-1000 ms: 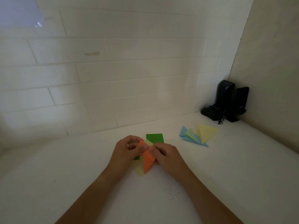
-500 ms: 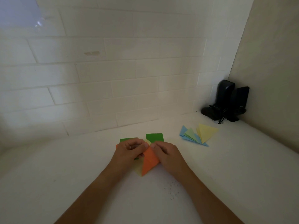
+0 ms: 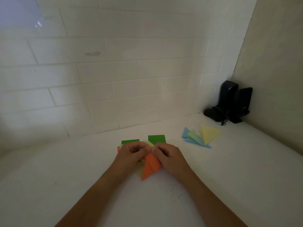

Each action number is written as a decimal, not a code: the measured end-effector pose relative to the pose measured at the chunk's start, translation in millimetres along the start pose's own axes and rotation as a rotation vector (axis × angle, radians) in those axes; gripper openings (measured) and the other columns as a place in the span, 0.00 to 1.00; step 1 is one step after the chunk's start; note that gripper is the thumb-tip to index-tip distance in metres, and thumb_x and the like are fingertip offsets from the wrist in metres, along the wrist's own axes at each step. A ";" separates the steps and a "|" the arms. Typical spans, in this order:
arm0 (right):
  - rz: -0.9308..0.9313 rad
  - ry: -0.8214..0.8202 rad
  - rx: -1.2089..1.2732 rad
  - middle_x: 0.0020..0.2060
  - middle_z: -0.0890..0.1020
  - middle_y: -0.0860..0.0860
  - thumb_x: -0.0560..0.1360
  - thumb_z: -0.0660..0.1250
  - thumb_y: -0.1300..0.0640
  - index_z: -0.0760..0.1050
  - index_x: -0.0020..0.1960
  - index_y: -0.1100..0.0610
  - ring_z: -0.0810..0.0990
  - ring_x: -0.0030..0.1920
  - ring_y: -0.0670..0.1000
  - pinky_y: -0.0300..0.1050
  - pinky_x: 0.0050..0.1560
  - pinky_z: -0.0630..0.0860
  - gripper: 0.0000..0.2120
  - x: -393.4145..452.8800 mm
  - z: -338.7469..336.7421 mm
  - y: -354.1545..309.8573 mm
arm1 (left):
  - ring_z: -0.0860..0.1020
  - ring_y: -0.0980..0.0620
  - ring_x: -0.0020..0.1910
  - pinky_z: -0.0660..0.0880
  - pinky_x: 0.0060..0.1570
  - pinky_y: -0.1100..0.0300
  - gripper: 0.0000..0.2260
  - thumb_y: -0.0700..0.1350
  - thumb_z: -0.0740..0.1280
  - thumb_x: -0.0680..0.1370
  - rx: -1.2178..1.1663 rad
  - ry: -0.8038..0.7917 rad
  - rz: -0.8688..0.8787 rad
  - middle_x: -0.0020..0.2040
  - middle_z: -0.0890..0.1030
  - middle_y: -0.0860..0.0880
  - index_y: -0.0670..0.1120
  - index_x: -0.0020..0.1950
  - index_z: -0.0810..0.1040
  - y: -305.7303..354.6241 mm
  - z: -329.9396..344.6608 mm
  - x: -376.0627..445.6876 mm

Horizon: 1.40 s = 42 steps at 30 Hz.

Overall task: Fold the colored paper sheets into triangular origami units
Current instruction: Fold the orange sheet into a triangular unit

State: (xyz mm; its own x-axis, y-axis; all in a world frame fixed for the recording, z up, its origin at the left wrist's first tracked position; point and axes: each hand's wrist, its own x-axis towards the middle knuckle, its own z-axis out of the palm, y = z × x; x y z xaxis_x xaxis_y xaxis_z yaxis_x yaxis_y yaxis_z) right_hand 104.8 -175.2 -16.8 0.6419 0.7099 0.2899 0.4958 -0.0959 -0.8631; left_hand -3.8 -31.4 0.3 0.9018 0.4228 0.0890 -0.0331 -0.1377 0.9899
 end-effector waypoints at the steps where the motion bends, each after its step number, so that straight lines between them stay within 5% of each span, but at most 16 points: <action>1: 0.014 0.004 0.005 0.31 0.76 0.43 0.83 0.65 0.54 0.77 0.39 0.51 0.72 0.34 0.43 0.39 0.37 0.68 0.14 0.5 0.0 -0.3 | 0.81 0.59 0.37 0.75 0.40 0.69 0.05 0.38 0.71 0.80 -0.001 0.001 0.000 0.40 0.85 0.46 0.37 0.50 0.86 1.1 0.4 -0.7; 10: 0.008 0.057 0.005 0.32 0.78 0.40 0.80 0.68 0.59 0.77 0.41 0.50 0.74 0.34 0.40 0.33 0.37 0.69 0.10 -0.3 -1.0 -1.3 | 0.83 0.48 0.43 0.78 0.51 0.51 0.12 0.48 0.79 0.71 0.065 0.011 -0.019 0.43 0.84 0.37 0.46 0.50 0.83 -5.4 -1.2 0.5; 14: -0.017 0.127 0.008 0.32 0.77 0.39 0.80 0.68 0.59 0.76 0.40 0.49 0.74 0.34 0.40 0.31 0.37 0.69 0.12 -0.6 -1.8 -1.9 | 0.83 0.53 0.41 0.77 0.47 0.58 0.02 0.42 0.77 0.76 0.104 -0.009 0.007 0.41 0.86 0.42 0.47 0.46 0.86 -6.5 0.9 1.6; 23: -0.021 0.062 0.053 0.34 0.79 0.45 0.81 0.68 0.58 0.77 0.41 0.50 0.75 0.36 0.43 0.37 0.38 0.72 0.10 0.4 -2.6 1.6 | 0.81 0.58 0.37 0.75 0.40 0.67 0.04 0.38 0.75 0.77 0.129 0.158 0.041 0.36 0.84 0.51 0.46 0.46 0.86 -6.3 1.7 5.1; 29: -0.029 0.133 0.070 0.36 0.81 0.48 0.81 0.68 0.58 0.78 0.42 0.50 0.77 0.38 0.44 0.38 0.40 0.74 0.10 -1.1 -3.9 0.0 | 0.83 0.56 0.41 0.78 0.43 0.65 0.01 0.43 0.76 0.77 0.141 0.075 0.087 0.41 0.86 0.47 0.47 0.47 0.87 -7.0 2.8 1.9; 38: -0.026 0.061 0.038 0.33 0.80 0.45 0.80 0.69 0.59 0.79 0.42 0.53 0.75 0.35 0.42 0.35 0.38 0.70 0.09 -0.9 -2.0 0.9 | 0.73 0.57 0.34 0.70 0.36 0.68 0.09 0.42 0.75 0.77 0.090 0.141 0.097 0.34 0.79 0.49 0.39 0.40 0.83 -9.8 -0.7 3.4; 42: -0.032 0.066 0.010 0.32 0.78 0.46 0.80 0.69 0.60 0.79 0.42 0.54 0.73 0.33 0.41 0.33 0.37 0.69 0.08 -1.7 -1.5 0.9 | 0.69 0.58 0.30 0.65 0.33 0.66 0.13 0.44 0.73 0.79 0.167 0.099 0.054 0.30 0.74 0.55 0.46 0.35 0.80 -12.1 -0.9 6.0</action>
State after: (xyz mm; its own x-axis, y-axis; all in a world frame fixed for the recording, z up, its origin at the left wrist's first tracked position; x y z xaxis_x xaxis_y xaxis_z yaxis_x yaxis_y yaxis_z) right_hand 105.0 -177.5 -17.4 0.6632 0.6647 0.3439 0.5112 -0.0668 -0.8569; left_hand 1.6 -26.4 -11.1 0.8537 0.4956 0.1600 -0.0010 -0.3057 0.9521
